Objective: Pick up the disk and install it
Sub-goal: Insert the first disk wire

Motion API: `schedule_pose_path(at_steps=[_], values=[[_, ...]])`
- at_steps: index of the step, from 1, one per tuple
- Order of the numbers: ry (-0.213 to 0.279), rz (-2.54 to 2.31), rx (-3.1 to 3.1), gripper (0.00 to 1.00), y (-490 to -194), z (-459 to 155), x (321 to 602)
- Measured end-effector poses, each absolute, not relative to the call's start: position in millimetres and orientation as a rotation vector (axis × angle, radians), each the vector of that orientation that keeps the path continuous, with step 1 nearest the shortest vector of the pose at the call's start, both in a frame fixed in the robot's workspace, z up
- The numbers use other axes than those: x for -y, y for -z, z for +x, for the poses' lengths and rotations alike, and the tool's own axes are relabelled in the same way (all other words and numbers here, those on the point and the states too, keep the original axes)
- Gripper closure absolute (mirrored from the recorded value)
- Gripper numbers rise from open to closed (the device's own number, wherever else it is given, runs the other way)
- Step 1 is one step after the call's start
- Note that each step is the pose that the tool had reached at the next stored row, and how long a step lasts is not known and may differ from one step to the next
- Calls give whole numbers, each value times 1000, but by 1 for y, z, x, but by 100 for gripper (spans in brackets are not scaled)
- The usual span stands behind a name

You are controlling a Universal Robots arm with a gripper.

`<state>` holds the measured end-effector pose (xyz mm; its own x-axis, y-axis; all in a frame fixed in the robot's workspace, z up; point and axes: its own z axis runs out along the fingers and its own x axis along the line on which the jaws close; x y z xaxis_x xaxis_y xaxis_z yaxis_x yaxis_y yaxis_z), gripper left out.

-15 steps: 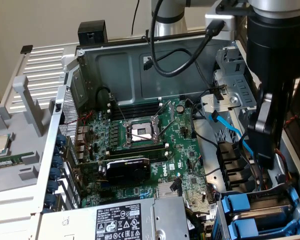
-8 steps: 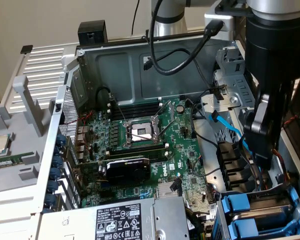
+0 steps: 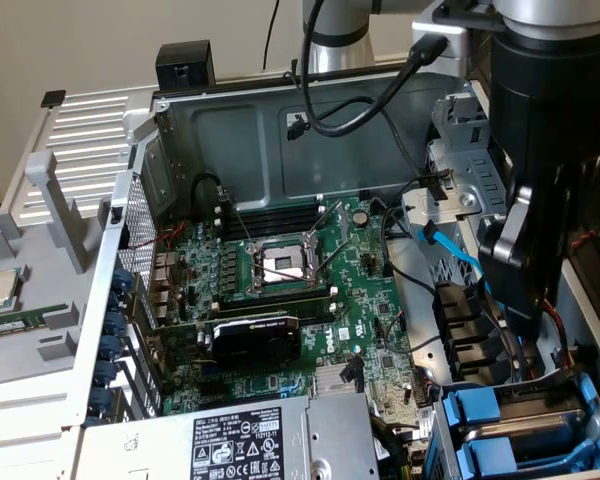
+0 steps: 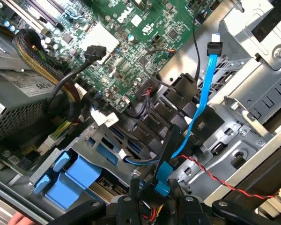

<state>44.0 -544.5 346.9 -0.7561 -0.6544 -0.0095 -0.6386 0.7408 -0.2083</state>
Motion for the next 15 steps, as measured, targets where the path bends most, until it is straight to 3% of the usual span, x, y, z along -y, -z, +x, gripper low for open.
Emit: schedule_pose_path(at_steps=[15], values=[[275, -1026, -2866, 65, -346, 52, 542]])
